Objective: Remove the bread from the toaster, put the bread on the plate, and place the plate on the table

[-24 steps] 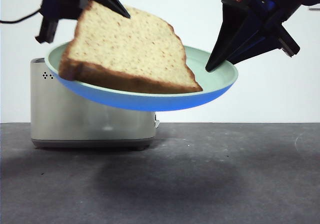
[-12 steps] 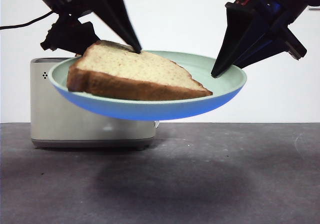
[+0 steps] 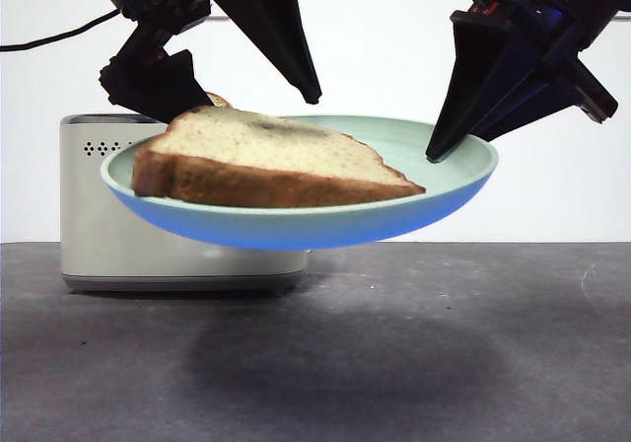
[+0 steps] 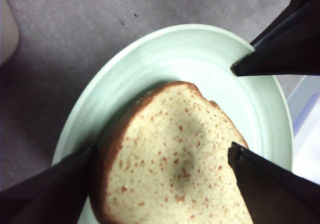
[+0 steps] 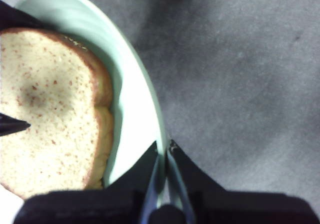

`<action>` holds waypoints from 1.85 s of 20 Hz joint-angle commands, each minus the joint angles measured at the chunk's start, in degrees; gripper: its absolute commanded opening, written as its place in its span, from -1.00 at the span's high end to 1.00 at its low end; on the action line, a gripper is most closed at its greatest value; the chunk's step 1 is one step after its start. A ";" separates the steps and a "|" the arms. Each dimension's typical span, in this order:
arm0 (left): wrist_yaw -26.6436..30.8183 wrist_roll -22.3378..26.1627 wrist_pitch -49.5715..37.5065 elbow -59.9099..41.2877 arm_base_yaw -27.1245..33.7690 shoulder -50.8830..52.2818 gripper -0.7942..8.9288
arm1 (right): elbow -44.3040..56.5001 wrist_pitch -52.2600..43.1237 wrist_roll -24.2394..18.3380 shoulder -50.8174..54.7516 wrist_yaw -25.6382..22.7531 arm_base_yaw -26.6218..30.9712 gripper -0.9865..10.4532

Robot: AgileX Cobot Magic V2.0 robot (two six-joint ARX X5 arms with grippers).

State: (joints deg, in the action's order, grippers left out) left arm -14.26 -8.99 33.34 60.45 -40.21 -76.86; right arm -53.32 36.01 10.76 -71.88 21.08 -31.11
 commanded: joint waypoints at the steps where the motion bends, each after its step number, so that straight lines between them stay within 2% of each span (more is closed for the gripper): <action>1: 0.72 1.60 -0.28 0.00 0.07 -0.02 -0.07 | 0.20 -0.39 -0.09 0.00 1.27 -0.17 0.85; 7: 1.09 1.75 -0.35 0.04 0.07 1.77 -0.07 | 0.20 -0.31 -0.09 0.00 1.22 -0.04 0.85; 13: 5.14 3.26 -0.28 0.04 0.09 4.61 -0.07 | 0.20 -0.28 -0.09 0.00 1.22 -0.04 0.85; 28: 7.13 3.28 -0.85 0.04 0.13 7.93 -0.07 | 0.20 1.18 -0.07 0.00 1.22 -0.04 0.85; 35: 12.83 4.59 -1.44 0.07 0.22 16.37 -0.07 | 0.20 1.40 -0.04 0.00 1.05 0.00 0.85; 37: 12.94 4.57 -0.63 0.04 0.22 19.45 -0.07 | 0.20 1.53 -0.04 0.00 1.07 0.46 0.85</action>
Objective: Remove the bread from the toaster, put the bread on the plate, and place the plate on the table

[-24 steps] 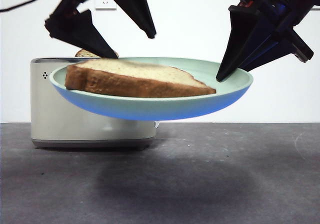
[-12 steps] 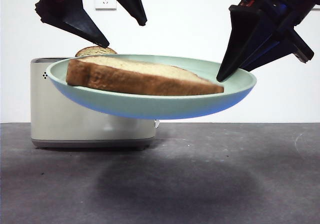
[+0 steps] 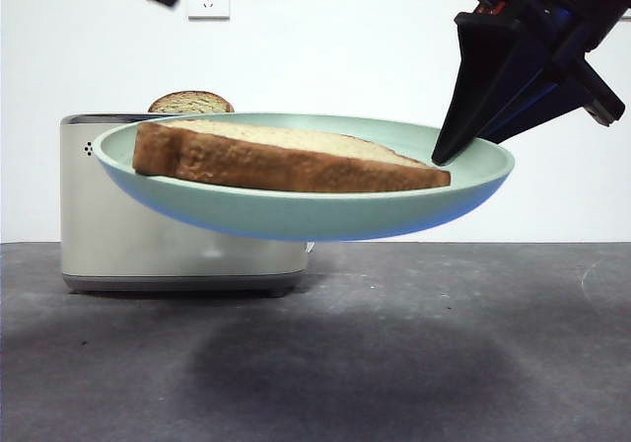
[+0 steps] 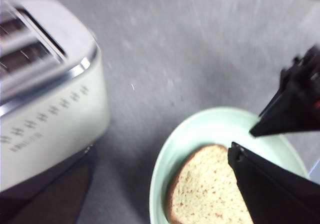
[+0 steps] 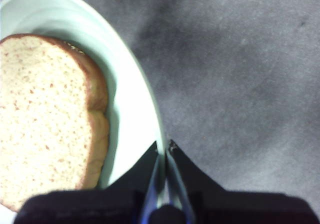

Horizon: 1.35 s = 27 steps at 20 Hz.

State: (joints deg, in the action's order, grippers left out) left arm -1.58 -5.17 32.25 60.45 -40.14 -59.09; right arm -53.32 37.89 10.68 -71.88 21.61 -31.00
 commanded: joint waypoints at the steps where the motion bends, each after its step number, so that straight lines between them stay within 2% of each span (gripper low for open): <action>1: 0.28 0.74 1.33 0.04 0.15 3.30 -0.07 | 0.20 -0.22 0.04 0.00 0.55 0.83 0.85; 4: 0.28 0.72 3.52 0.07 0.15 7.06 -0.05 | 0.20 -0.02 0.02 0.00 0.55 2.67 0.85; 5: 0.04 0.70 4.04 0.07 0.15 7.96 0.07 | 0.20 -0.02 0.02 0.00 0.55 3.69 0.85; 9: -0.24 0.70 7.93 0.07 0.11 9.86 0.81 | 0.20 -0.09 -0.04 0.00 0.52 9.05 0.85; 10: -0.24 0.70 9.01 0.07 0.11 9.90 0.85 | 0.20 -0.09 -0.17 0.00 0.50 10.88 0.85; 14: -0.28 0.70 9.77 0.07 0.11 9.90 0.85 | 0.20 -1.01 -0.63 -0.11 0.17 16.76 0.85; 16: -0.31 0.72 9.70 0.07 0.11 9.90 0.85 | 0.20 -2.08 -0.63 -0.24 -2.25 18.69 0.85; 18: -0.42 0.72 9.75 0.07 0.07 9.90 0.85 | 0.20 -3.32 -0.61 -1.29 -2.51 20.15 0.85; 27: -4.57 0.72 9.88 0.07 -0.07 9.90 0.85 | 0.17 -15.10 2.23 -15.30 -2.47 25.05 0.85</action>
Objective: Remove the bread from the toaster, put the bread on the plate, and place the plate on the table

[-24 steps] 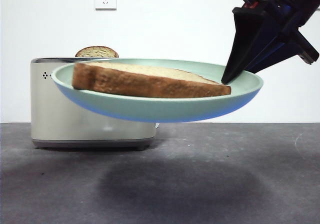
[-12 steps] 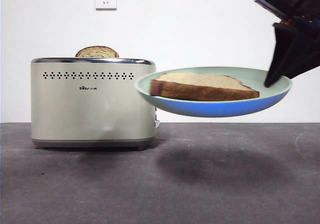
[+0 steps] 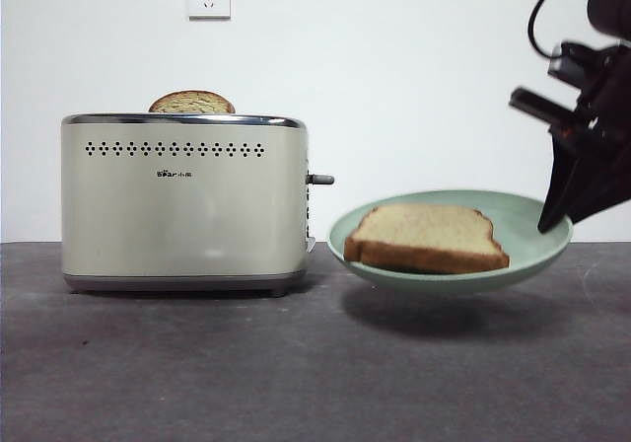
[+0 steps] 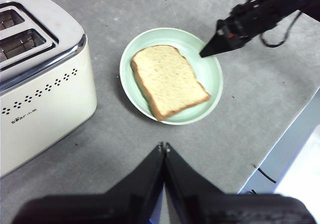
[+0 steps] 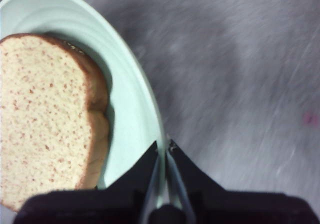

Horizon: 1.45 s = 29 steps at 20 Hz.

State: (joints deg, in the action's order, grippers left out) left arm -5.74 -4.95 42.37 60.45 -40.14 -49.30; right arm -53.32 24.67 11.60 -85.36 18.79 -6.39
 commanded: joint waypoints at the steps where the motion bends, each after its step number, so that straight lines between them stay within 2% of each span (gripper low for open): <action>1: -0.46 0.50 -0.22 0.07 -0.07 0.11 0.85 | 0.17 -3.28 1.55 -3.37 0.37 0.83 0.85; 8: -0.44 0.50 0.74 0.04 -0.04 0.11 0.85 | -0.22 -10.23 1.53 -11.58 0.17 1.97 0.85; 12: -0.42 0.50 1.03 0.07 -0.04 0.11 0.85 | -0.22 -10.97 -0.42 -14.14 0.09 1.95 0.85; 13: -0.44 0.50 1.20 0.04 -0.04 0.11 0.85 | -0.22 -10.97 -1.22 -14.14 0.11 1.95 0.79; 14: -0.42 0.50 1.31 0.04 -0.04 0.11 0.85 | -0.22 -11.04 -1.40 -14.03 0.17 1.95 0.65; 17: -0.39 0.50 1.51 0.04 -0.04 0.11 0.85 | -0.22 -10.95 -2.45 -13.57 0.50 1.95 0.02; 19: -0.39 0.50 1.53 0.07 -0.04 0.11 0.85 | -0.22 -10.78 -2.60 -12.68 0.76 1.92 -0.06; 24: -0.39 0.52 1.68 0.07 -0.04 0.11 0.85 | -0.22 -5.55 -4.63 -2.49 0.70 1.90 -0.06; 27: -0.37 0.55 1.70 0.04 -0.04 0.11 0.85 | -0.22 4.28 -7.63 8.79 0.81 1.64 -0.05; 29: -0.37 0.55 1.70 0.04 -0.04 0.11 0.85 | -0.22 10.88 -7.69 16.57 2.69 0.31 -0.05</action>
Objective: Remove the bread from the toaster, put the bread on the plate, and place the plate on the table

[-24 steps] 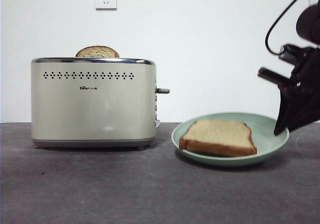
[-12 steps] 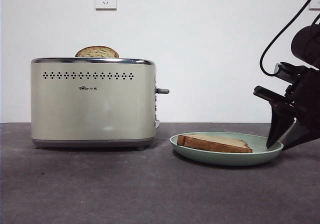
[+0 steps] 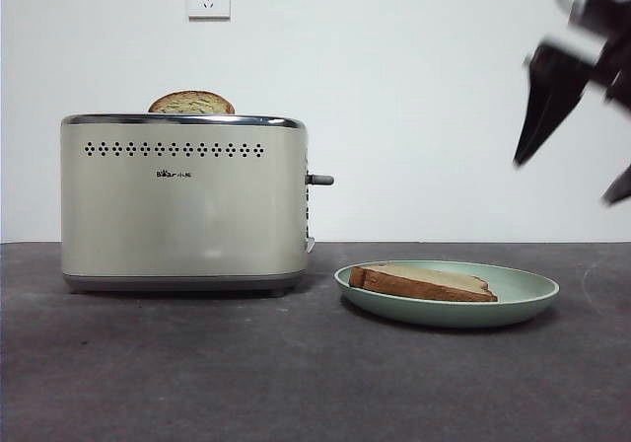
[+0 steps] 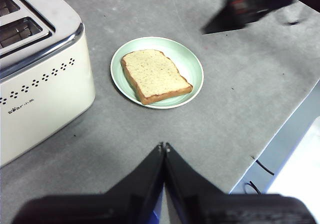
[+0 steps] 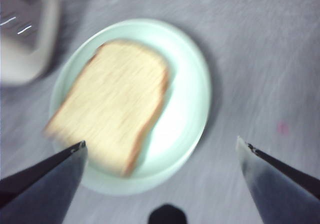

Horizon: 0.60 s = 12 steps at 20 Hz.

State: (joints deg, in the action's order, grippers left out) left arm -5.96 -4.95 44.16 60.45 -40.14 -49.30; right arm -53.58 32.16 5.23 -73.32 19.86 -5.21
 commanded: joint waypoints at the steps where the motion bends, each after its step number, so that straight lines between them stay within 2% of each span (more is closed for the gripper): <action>1: -0.17 0.55 -0.09 0.04 -0.04 0.11 0.85 | 0.04 6.21 -1.60 7.85 3.32 -1.29 -0.05; 3: -0.17 0.55 -0.09 0.04 -0.04 0.11 0.85 | 0.04 12.13 -2.32 14.69 6.10 -3.23 -0.05; 6: -0.17 0.55 0.02 0.07 -0.04 0.11 0.85 | 0.04 21.35 -3.56 23.52 6.80 -7.80 -0.04; 7: -0.17 0.55 0.24 0.07 -0.04 0.11 0.85 | 0.04 24.22 -3.85 25.90 6.82 -8.94 0.01; 10: -0.17 0.52 0.55 0.04 -0.04 0.11 0.85 | 0.04 29.88 -5.25 31.23 6.91 -11.19 0.40; 12: -0.17 0.52 0.55 0.07 -0.04 0.11 0.85 | 0.04 31.56 -6.64 33.53 7.23 -11.87 0.75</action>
State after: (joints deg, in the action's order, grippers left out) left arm -5.96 -4.95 44.93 60.45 -40.14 -49.30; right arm -53.58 63.96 -0.08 -39.70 26.96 -16.93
